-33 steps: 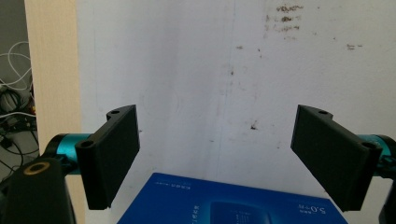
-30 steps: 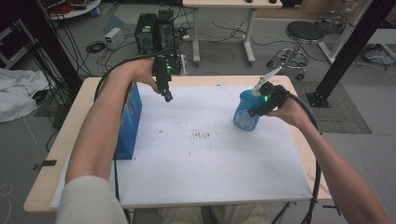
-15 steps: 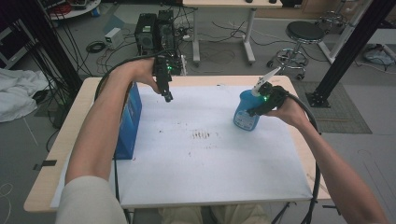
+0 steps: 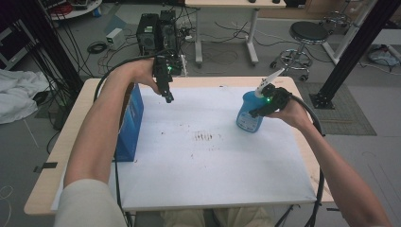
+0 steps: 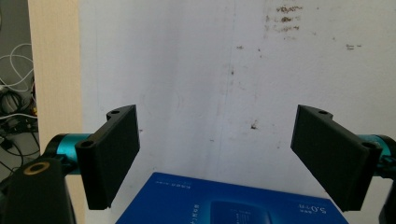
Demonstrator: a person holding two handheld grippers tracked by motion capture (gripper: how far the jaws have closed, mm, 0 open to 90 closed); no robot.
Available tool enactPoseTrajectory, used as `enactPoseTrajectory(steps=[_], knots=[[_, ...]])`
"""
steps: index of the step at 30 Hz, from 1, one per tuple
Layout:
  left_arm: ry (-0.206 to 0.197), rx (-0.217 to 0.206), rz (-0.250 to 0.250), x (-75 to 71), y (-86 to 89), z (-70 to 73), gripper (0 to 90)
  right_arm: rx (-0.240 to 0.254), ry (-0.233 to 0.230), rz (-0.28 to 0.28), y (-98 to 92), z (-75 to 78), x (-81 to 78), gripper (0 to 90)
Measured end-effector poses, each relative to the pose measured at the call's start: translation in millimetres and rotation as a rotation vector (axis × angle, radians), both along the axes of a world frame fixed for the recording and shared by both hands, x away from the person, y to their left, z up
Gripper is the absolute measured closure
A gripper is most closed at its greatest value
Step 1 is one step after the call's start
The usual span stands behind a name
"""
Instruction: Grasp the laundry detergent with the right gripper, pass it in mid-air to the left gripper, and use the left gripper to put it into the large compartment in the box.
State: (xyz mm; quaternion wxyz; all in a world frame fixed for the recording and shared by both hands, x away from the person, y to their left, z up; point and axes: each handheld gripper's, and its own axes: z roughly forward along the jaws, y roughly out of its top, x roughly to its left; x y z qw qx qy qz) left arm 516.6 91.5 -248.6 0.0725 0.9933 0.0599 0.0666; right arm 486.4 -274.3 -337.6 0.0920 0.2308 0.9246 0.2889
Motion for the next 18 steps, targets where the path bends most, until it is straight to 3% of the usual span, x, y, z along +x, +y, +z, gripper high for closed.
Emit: enactPoseTrajectory(steps=[9, 15, 18], knots=[[-0.008, -0.029, 0.003, -2.1, 0.1, 3.0, 15.6, -0.001, -0.022, 0.010, -0.8, -0.3, -1.2, 45.1], [-0.027, -0.097, 0.041, -8.3, -2.8, 18.6, 15.6, 0.002, -0.040, 0.027, 0.6, 0.0, -1.7, 46.6], [-0.032, -0.136, 0.038, -15.1, -6.9, 27.7, 15.6, -0.007, -0.048, 0.063, 6.5, 2.3, -4.0, 47.3]])
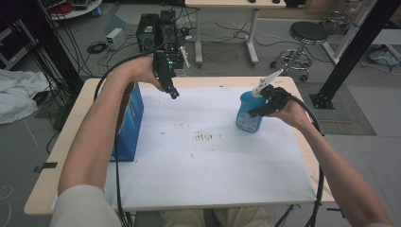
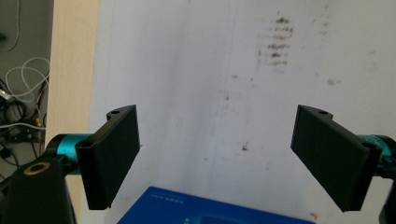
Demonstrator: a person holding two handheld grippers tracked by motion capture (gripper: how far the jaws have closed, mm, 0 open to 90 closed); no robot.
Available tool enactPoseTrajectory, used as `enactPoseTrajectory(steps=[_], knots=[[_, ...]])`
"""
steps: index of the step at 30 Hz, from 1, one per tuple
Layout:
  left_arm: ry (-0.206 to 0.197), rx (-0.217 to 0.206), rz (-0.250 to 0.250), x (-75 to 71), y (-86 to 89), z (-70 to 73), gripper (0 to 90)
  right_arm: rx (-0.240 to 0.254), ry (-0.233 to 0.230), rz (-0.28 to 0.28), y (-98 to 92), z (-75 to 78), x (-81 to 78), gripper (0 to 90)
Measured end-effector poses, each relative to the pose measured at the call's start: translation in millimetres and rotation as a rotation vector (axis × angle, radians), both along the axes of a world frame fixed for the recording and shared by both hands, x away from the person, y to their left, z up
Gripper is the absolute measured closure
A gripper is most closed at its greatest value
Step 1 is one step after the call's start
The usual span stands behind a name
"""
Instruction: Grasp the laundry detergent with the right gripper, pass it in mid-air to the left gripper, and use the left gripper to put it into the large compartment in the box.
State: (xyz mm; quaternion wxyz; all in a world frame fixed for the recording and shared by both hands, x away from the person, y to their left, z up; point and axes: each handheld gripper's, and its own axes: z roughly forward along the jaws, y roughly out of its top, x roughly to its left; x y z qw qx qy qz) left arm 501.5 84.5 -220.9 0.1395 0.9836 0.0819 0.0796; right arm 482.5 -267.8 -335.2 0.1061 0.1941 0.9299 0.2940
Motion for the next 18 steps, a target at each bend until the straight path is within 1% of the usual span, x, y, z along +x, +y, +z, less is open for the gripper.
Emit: enactPoseTrajectory(steps=[4, 9, 11, 12, 15, 18], knots=[[0.004, -0.045, -0.012, -10.7, -9.7, 10.5, 15.6, 0.020, -0.004, 0.050, 11.1, 4.7, -6.0, 47.8], [0.016, -0.070, -0.049, -24.8, -24.8, 20.5, 15.6, 0.064, -0.009, 0.115, 25.0, 12.9, -14.3, 48.3], [0.023, -0.077, -0.056, -30.2, -31.1, 24.0, 15.6, 0.069, -0.005, 0.138, 31.1, 17.3, -17.7, 48.3], [0.024, -0.080, -0.059, -32.9, -34.2, 25.7, 15.6, 0.064, -0.013, 0.157, 34.1, 19.7, -19.2, 48.3], [0.026, -0.084, -0.071, -40.3, -43.3, 29.2, 15.6, 0.065, -0.019, 0.200, 43.1, 27.0, -23.4, 48.3], [0.028, -0.076, -0.078, -48.1, -52.1, 31.3, 15.6, 0.084, -0.014, 0.248, 51.6, 34.5, -26.3, 48.3]])
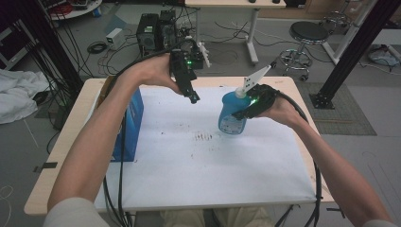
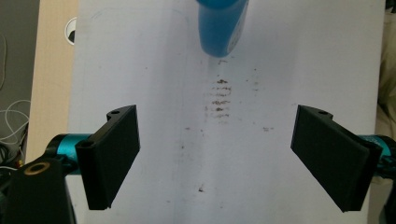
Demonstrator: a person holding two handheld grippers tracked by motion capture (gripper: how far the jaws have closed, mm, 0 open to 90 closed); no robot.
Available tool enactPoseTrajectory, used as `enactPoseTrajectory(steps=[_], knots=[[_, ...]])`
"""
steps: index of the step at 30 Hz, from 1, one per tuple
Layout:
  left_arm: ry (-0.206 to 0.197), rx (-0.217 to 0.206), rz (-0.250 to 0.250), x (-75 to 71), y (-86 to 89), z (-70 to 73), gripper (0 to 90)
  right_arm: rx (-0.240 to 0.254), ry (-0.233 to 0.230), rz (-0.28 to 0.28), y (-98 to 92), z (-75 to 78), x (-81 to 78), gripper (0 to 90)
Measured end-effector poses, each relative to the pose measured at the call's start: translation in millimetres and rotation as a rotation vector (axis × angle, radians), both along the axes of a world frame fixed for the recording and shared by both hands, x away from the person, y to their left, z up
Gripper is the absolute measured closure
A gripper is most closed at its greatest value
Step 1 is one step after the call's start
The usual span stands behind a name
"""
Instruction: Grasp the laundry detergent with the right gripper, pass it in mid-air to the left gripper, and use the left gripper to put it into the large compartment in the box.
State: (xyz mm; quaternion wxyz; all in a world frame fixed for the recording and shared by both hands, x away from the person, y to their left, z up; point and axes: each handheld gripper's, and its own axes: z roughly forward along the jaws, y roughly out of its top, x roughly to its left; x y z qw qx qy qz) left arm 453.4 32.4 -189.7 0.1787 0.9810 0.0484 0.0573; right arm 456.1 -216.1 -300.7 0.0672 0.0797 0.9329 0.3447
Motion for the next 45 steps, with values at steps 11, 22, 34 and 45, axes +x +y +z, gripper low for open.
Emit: enactPoseTrajectory(steps=[11, 22, 34, 45], knots=[[0.004, -0.043, -0.008, -18.6, -18.4, -2.7, 15.6, 0.031, 0.007, 0.139, 34.0, 15.2, -8.3, 48.1], [0.019, -0.067, -0.016, -18.7, -35.9, -18.0, 15.6, 0.035, 0.018, 0.171, 47.1, 15.9, -10.8, 48.0], [0.028, -0.091, -0.023, -18.2, -47.2, -27.5, 15.7, 0.044, 0.027, 0.173, 49.7, 15.3, -11.3, 47.7], [0.019, -0.095, -0.024, -15.6, -47.5, -29.0, 21.5, 0.041, 0.029, 0.176, 50.7, 14.8, -12.2, 47.6]])
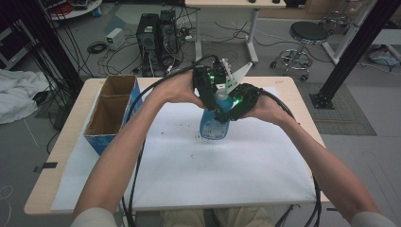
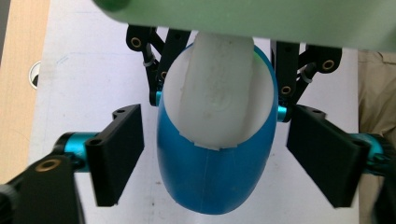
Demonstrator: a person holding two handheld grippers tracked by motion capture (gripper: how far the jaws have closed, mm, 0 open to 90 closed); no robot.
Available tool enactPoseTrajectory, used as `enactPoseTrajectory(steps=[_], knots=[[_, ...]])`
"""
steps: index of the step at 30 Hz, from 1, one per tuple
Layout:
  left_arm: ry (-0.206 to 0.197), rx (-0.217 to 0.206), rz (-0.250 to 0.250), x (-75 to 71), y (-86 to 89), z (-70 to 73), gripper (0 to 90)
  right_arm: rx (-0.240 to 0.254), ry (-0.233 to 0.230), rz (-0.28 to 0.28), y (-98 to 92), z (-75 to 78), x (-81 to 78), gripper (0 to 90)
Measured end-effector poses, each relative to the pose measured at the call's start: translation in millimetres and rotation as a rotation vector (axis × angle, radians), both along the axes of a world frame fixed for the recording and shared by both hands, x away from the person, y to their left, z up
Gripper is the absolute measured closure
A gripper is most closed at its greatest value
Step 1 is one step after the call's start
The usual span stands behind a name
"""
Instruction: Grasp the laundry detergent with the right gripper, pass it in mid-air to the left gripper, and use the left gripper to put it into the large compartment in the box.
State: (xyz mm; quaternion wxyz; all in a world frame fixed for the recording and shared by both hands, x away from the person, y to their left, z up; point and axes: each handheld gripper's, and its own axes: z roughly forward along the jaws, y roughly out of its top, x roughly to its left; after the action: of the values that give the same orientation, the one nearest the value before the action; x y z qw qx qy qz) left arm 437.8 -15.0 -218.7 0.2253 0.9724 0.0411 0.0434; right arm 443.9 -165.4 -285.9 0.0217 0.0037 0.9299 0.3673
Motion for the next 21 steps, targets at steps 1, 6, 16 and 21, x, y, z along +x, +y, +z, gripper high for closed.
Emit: enactPoseTrajectory(steps=[1, 6, 16, 21], knots=[[0.000, 0.002, 0.001, 0.2, 0.1, -0.2, 21.5, 0.000, -0.001, 0.001, 0.2, -0.2, 0.2, 47.6], [-0.003, -0.003, 0.000, 0.1, 1.1, -1.6, 24.2, -0.001, 0.004, -0.003, 0.6, -0.5, -0.2, 47.6], [0.002, 0.009, -0.001, 0.5, 1.2, -5.0, 26.9, -0.001, 0.004, -0.003, 1.4, -1.3, -0.1, 47.5], [0.002, 0.011, -0.003, 0.4, 0.7, -6.5, 28.5, 0.004, 0.007, -0.004, 1.3, -0.6, -0.6, 47.4]])
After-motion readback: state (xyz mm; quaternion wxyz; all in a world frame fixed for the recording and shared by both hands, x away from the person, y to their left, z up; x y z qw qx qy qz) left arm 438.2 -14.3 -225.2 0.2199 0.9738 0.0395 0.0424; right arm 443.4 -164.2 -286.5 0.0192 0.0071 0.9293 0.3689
